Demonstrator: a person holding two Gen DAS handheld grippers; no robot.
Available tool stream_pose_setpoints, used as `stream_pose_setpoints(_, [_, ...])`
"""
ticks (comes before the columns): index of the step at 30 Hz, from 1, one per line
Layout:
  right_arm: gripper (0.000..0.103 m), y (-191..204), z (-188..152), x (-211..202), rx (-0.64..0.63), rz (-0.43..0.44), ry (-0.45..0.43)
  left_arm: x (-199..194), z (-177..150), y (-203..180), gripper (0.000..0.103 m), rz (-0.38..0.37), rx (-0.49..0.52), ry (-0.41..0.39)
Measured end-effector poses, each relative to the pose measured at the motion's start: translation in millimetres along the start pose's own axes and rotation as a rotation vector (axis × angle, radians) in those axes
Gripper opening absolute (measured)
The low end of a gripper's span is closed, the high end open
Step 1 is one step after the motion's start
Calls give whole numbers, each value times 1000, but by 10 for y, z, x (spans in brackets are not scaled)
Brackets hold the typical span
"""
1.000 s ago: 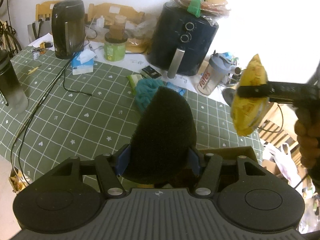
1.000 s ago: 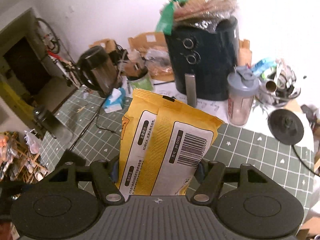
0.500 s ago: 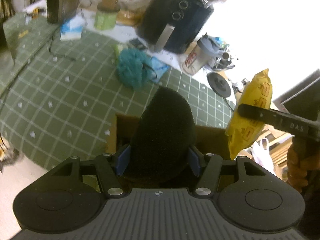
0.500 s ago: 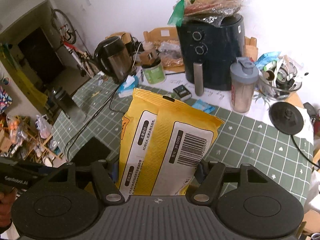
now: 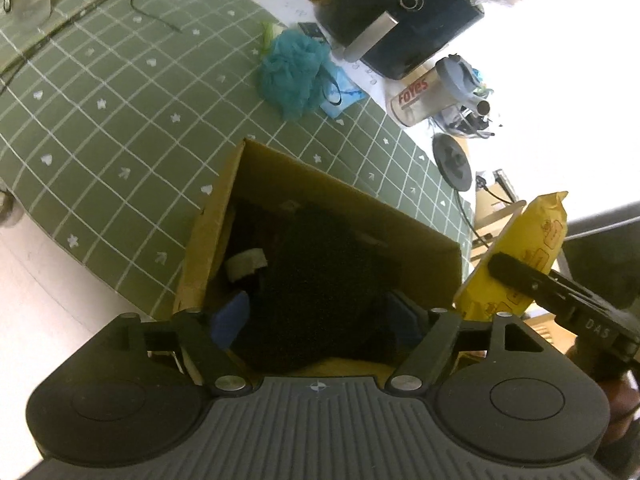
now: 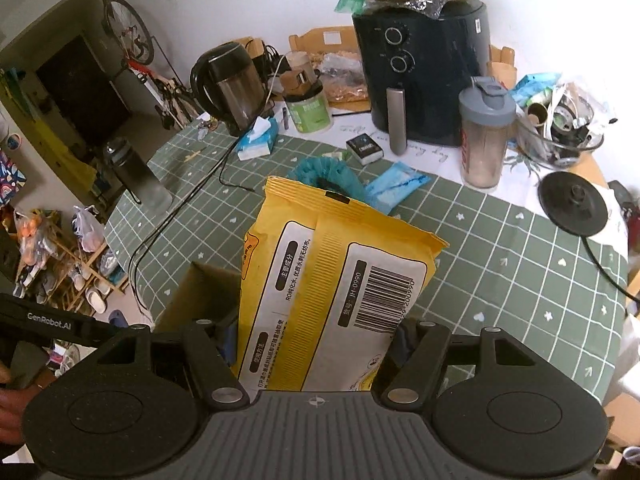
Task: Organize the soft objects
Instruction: 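Lift the yellow packet with the right tool while the left lowers the black pad into the box, then lower the yellow wipes packet into the box and open the right tool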
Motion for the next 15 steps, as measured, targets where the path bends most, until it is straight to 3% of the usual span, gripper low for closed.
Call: stream_pose_setpoints(15, [70, -55, -100, -14, -1, 3, 22, -147, -173, -365, 79, 170, 285, -200])
Point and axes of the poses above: each gripper's, at about its wrist camera, not at the fingertips, and x roughly the way its jaws point, y to its left, z to its top, the point moved 2 cm from there along x, roughly the way its jaws point
